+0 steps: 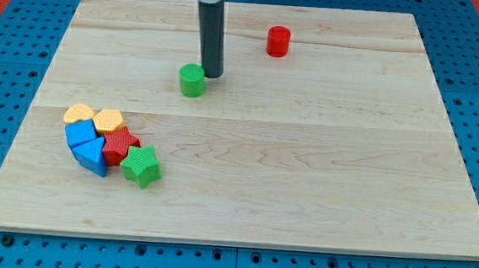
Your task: Move the green circle between yellow heart and yellow hexagon
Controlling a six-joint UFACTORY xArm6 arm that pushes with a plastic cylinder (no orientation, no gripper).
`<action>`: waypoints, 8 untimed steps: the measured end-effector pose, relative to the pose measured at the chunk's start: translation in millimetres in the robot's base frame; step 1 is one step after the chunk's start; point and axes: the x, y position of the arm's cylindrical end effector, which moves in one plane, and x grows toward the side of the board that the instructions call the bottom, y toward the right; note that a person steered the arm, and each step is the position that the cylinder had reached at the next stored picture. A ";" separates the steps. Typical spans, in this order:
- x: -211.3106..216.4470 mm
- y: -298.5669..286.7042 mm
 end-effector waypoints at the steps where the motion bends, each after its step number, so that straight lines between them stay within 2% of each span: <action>1: 9.3 -22.0; 5: 45.6 -55.7; 6: 79.4 -78.8; 7: 77.3 -80.4; 8: 75.5 -135.7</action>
